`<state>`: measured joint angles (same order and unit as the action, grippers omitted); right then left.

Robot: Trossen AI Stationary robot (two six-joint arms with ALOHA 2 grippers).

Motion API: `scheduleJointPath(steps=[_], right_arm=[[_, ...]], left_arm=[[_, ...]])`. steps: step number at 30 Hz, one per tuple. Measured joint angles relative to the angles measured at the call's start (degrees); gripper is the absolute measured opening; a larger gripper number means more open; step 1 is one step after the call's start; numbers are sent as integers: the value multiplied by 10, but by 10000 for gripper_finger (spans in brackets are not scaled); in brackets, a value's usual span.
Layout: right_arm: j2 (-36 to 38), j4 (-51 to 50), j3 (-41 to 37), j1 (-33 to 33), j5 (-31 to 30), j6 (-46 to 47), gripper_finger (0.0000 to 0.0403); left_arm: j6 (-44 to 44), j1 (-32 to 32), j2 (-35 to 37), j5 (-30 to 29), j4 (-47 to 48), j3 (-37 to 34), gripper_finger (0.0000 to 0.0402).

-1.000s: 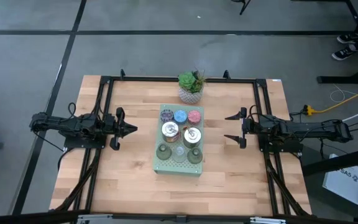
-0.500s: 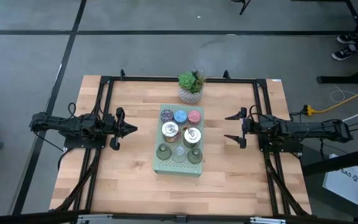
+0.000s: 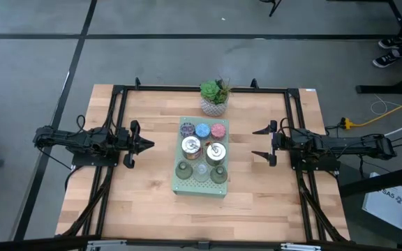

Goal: Pick & Place candle stick holders
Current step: Return to Home Position

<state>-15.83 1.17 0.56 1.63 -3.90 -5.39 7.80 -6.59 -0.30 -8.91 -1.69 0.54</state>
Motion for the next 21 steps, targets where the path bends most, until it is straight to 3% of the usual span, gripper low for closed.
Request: scheduleJointPath(steps=[21], right_arm=[[0, 0, 0, 0, 0, 0, 399]], left_arm=[[0, 0, 0, 0, 0, 0, 29]])
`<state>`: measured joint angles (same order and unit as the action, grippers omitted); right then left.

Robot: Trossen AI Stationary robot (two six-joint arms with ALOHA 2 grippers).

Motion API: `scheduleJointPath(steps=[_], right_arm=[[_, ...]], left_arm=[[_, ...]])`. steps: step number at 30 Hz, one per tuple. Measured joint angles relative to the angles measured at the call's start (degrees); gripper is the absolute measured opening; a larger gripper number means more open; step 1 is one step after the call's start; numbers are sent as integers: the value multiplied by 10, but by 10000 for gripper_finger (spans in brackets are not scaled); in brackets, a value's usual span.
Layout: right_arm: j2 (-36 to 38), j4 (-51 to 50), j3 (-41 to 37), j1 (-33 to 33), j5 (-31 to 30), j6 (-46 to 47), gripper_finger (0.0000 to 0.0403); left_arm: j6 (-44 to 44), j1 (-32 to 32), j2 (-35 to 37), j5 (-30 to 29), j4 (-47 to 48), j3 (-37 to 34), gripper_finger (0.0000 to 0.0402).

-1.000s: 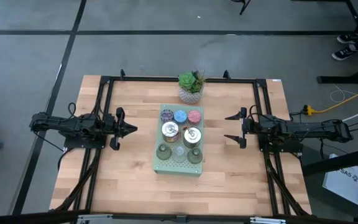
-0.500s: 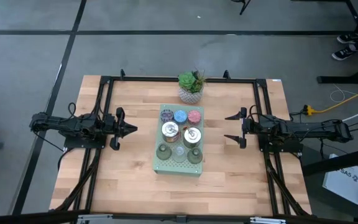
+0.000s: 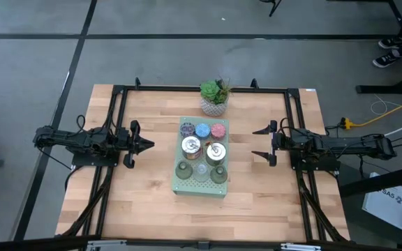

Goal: Pick & Place candle stick holders
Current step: Return to Home Position

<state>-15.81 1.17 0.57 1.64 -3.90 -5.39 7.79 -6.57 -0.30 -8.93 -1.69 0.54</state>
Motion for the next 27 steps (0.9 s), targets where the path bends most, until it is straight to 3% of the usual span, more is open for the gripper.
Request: scheduleJointPath(steps=[27], right_arm=[[0, 0, 0, 0, 0, 0, 399]], left_arm=[[0, 0, 0, 0, 0, 0, 31]])
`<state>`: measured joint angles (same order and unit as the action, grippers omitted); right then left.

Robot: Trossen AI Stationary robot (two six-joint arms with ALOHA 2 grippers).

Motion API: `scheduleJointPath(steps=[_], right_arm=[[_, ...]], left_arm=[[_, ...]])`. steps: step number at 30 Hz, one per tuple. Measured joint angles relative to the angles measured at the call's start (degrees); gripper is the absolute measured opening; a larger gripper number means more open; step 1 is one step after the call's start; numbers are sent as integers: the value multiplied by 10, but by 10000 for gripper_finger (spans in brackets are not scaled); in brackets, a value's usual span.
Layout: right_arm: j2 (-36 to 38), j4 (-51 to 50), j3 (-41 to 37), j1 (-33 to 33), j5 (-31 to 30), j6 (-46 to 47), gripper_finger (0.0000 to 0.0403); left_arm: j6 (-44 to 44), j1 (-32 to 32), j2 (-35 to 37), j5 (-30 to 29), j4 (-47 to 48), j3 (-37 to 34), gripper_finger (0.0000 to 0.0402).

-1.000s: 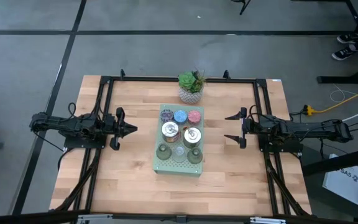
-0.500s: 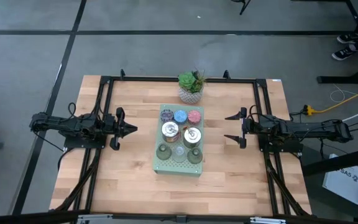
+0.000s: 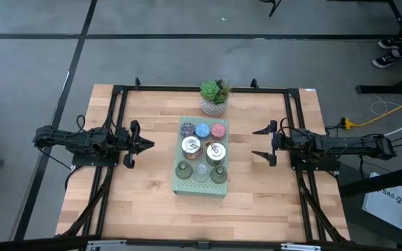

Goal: Pick & Place candle stick holders
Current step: Return to Home Position

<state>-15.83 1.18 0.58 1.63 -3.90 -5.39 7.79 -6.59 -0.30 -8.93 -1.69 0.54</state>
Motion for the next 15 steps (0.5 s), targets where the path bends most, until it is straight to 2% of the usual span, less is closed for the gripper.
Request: scheduleJointPath(steps=[15], right_arm=[[0, 0, 0, 0, 0, 0, 399]], left_arm=[[0, 0, 0, 0, 0, 0, 29]])
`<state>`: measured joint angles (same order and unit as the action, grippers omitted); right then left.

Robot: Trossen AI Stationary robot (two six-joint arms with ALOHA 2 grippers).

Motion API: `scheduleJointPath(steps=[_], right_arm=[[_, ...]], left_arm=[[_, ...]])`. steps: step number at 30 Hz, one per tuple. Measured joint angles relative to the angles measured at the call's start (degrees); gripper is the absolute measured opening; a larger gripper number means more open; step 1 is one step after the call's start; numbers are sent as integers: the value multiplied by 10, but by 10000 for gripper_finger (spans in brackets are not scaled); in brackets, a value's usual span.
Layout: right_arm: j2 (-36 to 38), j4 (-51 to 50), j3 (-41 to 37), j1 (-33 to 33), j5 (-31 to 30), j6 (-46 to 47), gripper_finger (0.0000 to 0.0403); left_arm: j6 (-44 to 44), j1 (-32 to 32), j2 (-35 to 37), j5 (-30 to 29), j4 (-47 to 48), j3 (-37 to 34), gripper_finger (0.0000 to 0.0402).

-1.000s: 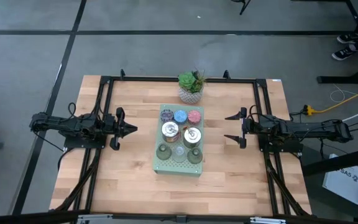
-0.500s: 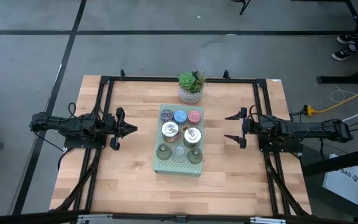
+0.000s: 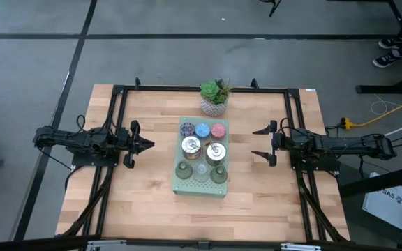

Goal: Pick & Place candle stick holders
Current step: Return to Home Position

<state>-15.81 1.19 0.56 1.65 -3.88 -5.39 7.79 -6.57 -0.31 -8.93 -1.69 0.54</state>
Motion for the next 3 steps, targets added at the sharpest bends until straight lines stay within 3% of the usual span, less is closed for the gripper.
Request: scheduleJointPath(steps=[3], right_arm=[[0, 0, 0, 0, 0, 0, 399]], left_arm=[[0, 0, 0, 0, 0, 0, 28]])
